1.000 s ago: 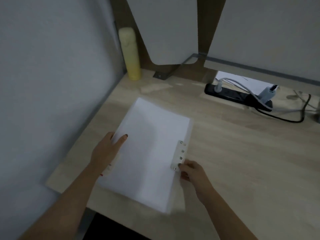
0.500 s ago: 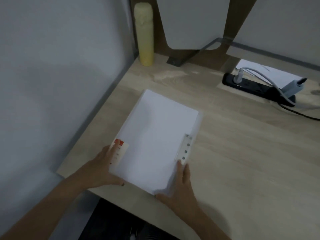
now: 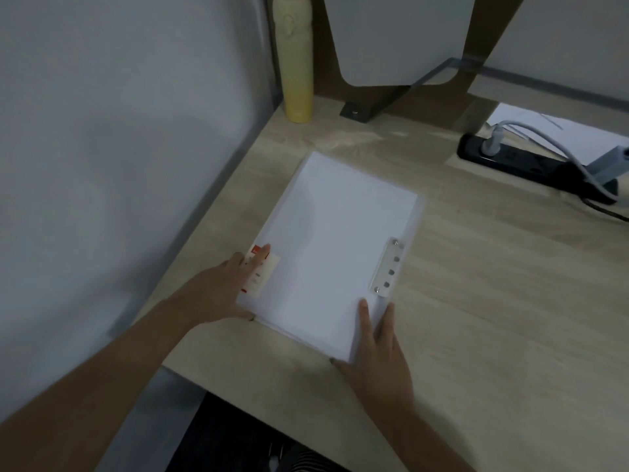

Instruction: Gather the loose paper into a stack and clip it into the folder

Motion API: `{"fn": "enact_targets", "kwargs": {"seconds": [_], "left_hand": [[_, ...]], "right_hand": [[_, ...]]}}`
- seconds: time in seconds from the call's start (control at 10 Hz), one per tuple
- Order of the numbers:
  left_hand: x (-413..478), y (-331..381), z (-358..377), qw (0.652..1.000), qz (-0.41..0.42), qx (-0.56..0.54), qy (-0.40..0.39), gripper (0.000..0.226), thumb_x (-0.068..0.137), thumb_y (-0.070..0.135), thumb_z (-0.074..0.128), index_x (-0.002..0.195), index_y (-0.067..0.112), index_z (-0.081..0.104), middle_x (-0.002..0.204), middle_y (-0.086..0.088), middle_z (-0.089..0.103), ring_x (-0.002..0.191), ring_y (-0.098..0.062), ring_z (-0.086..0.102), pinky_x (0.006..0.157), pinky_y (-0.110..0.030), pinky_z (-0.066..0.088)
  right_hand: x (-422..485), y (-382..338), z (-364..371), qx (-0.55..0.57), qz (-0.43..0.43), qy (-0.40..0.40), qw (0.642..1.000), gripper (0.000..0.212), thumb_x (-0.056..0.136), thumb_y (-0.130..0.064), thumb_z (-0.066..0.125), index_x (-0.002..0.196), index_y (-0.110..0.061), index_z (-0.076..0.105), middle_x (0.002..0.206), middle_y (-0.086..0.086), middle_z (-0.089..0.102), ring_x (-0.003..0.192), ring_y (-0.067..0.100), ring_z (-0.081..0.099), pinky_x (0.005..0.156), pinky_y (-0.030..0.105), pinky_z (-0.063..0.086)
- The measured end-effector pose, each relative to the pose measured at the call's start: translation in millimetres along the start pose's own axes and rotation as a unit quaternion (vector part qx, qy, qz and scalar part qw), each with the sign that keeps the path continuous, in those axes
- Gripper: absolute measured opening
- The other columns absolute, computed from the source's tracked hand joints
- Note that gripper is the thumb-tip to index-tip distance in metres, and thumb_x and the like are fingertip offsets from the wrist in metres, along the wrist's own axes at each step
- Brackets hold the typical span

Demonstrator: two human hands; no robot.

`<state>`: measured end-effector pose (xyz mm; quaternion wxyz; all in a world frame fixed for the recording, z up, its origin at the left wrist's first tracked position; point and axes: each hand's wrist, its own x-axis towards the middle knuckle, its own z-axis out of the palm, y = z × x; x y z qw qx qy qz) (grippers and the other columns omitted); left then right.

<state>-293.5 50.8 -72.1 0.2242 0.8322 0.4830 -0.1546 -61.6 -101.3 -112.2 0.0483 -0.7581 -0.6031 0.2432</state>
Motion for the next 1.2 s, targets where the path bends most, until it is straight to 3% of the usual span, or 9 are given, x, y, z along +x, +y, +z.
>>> {"fn": "enact_targets", "kwargs": {"seconds": [0.1, 0.3, 0.4, 0.5, 0.7, 0.9, 1.0, 1.1, 1.2], "left_hand": [[31, 5, -14, 1.0, 0.004, 0.018, 0.01, 0.116, 0.073, 0.046, 0.072, 0.145, 0.025, -0.016, 0.126, -0.009, 0.039, 0.108, -0.025, 0.051, 0.083, -0.034, 0.046], [95, 9, -41, 0.999, -0.015, 0.01, 0.026, 0.106, 0.076, 0.044, 0.069, 0.149, 0.023, -0.004, 0.128, -0.013, 0.043, 0.112, -0.031, 0.052, 0.09, -0.04, 0.044], [113, 8, -50, 0.999, -0.014, 0.018, 0.038, 0.103, 0.078, 0.046, 0.068, 0.149, 0.023, -0.002, 0.129, -0.013, 0.045, 0.11, -0.033, 0.053, 0.09, -0.041, 0.045], [118, 7, -53, 0.997, -0.006, 0.051, 0.051, 0.102, 0.077, 0.05, 0.066, 0.149, 0.021, -0.001, 0.126, -0.013, 0.048, 0.105, -0.033, 0.056, 0.088, -0.042, 0.046], [118, 4, -54, 0.992, 0.012, 0.108, 0.063, 0.1, 0.079, 0.053, 0.061, 0.149, 0.017, 0.0, 0.127, -0.012, 0.05, 0.105, -0.031, 0.057, 0.084, -0.04, 0.047], [117, 8, -52, 0.993, -0.004, 0.106, 0.058, 0.1, 0.08, 0.05, 0.062, 0.149, 0.016, -0.002, 0.125, -0.015, 0.05, 0.102, -0.032, 0.057, 0.083, -0.043, 0.05], [112, 17, -47, 0.997, -0.034, 0.053, 0.054, 0.101, 0.08, 0.043, 0.066, 0.149, 0.017, -0.002, 0.127, -0.016, 0.046, 0.105, -0.034, 0.056, 0.084, -0.044, 0.049], [107, 27, -43, 0.986, -0.016, 0.092, 0.136, 0.105, 0.065, 0.031, 0.082, 0.145, 0.007, 0.02, 0.132, -0.024, 0.047, 0.111, -0.039, 0.056, 0.083, -0.045, 0.052], [87, 43, -28, 0.966, -0.005, 0.172, 0.192, 0.104, 0.039, 0.026, 0.091, 0.129, -0.002, 0.047, 0.125, -0.03, 0.056, 0.105, -0.042, 0.063, 0.078, -0.05, 0.054]], "right_hand": [[26, 13, -11, -0.008, 0.009, 0.026, 1.0, 0.108, 0.054, -0.05, 0.084, 0.142, -0.016, 0.031, 0.136, 0.035, 0.043, 0.099, 0.046, 0.064, 0.06, 0.04, 0.057], [82, 25, -36, -0.006, 0.03, 0.053, 0.998, 0.086, 0.078, -0.042, 0.07, 0.147, -0.019, 0.024, 0.148, 0.03, 0.027, 0.124, 0.045, 0.047, 0.091, 0.045, 0.049], [101, 31, -41, -0.034, 0.034, 0.075, 0.996, 0.09, 0.063, -0.04, 0.082, 0.137, -0.013, 0.039, 0.126, 0.036, 0.052, 0.092, 0.044, 0.066, 0.065, 0.042, 0.057], [105, 37, -43, -0.069, 0.002, 0.09, 0.994, 0.071, 0.077, -0.053, 0.057, 0.133, -0.012, 0.041, 0.118, 0.034, 0.058, 0.081, 0.038, 0.07, 0.061, 0.036, 0.058], [105, 41, -38, -0.091, -0.006, 0.115, 0.989, 0.068, 0.094, -0.056, 0.012, 0.135, -0.009, 0.04, 0.12, 0.036, 0.057, 0.089, 0.036, 0.07, 0.081, 0.04, 0.055], [105, 39, -40, -0.083, -0.005, 0.079, 0.993, 0.065, 0.092, -0.056, 0.027, 0.134, -0.009, 0.042, 0.12, 0.036, 0.057, 0.086, 0.035, 0.07, 0.075, 0.04, 0.057], [104, 37, -44, -0.081, -0.01, 0.065, 0.995, 0.081, 0.072, -0.047, 0.072, 0.137, -0.01, 0.04, 0.126, 0.035, 0.053, 0.093, 0.037, 0.069, 0.073, 0.038, 0.057], [99, 41, -71, -0.023, -0.012, -0.016, 1.0, 0.075, 0.09, -0.038, 0.054, 0.15, -0.021, 0.011, 0.154, 0.021, 0.019, 0.127, 0.032, 0.046, 0.098, 0.036, 0.043], [80, 60, -112, 0.068, -0.008, -0.093, 0.993, 0.058, 0.096, -0.034, 0.043, 0.148, -0.024, 0.019, 0.15, 0.006, 0.03, 0.13, 0.022, 0.042, 0.102, 0.029, 0.036]]}}
